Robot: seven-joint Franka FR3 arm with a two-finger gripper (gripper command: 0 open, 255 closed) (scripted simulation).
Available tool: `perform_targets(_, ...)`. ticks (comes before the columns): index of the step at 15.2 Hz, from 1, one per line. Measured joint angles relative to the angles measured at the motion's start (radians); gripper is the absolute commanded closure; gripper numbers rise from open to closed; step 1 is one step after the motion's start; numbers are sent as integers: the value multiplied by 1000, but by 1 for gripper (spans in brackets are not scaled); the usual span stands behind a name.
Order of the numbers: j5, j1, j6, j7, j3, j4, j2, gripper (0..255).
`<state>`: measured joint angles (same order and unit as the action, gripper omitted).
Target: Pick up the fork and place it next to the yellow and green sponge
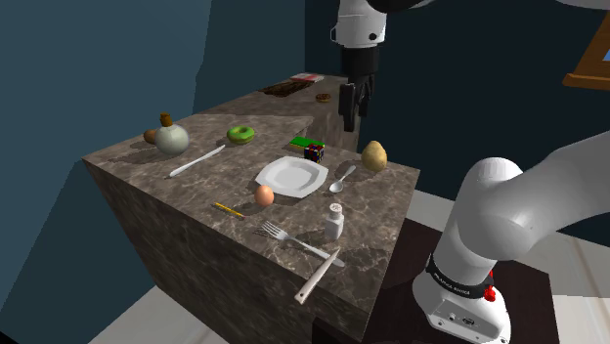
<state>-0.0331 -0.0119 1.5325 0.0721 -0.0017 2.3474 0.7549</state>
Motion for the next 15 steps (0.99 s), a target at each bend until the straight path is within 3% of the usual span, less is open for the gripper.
perform_targets(4,21,-10,66,-29,23,58,-2,0)
perform_targets(15,118,-70,454,-179,158,239,-161,0)
